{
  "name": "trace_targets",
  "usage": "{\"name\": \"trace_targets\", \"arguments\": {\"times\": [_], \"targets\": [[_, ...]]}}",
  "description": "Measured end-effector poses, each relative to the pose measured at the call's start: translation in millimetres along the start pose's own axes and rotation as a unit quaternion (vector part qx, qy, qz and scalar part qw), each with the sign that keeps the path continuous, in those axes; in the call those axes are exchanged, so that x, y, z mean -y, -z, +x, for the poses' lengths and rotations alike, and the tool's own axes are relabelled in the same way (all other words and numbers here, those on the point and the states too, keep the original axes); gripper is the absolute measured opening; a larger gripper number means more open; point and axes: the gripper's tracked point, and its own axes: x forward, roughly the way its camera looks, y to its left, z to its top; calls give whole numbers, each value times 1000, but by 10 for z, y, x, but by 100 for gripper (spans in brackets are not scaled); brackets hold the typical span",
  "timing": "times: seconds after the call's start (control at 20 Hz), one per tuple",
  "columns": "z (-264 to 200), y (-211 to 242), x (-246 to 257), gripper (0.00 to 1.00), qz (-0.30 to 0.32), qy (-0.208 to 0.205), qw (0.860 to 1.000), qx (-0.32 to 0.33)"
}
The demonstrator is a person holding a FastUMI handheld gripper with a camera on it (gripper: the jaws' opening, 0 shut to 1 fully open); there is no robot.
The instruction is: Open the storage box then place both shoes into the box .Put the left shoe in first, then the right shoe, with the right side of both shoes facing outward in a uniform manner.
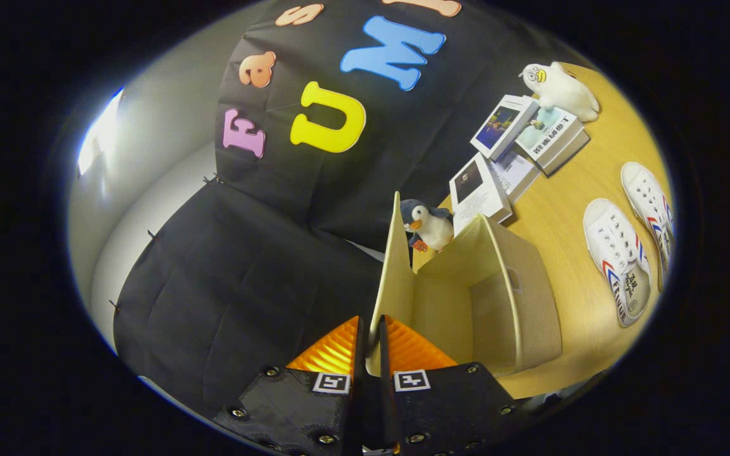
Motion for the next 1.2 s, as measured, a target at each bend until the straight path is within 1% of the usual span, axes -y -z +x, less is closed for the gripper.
{"name": "trace_targets", "arguments": {"times": [0.25, 0.35, 0.5, 0.6, 0.85, 1.15, 1.2], "targets": [[250, 90, -391, 11, -35, -14, 999, -6], [367, 142, -510, 11, -61, -14, 998, -8], [554, 293, -710, 11, -90, -21, 996, -15], [694, 404, -811, 11, -98, -23, 995, -20], [1024, 699, -973, 11, -120, -23, 992, -35], [1301, 985, -1084, 12, -147, -25, 987, -54], [1290, 995, -1086, 34, -156, -24, 986, -57]]}}
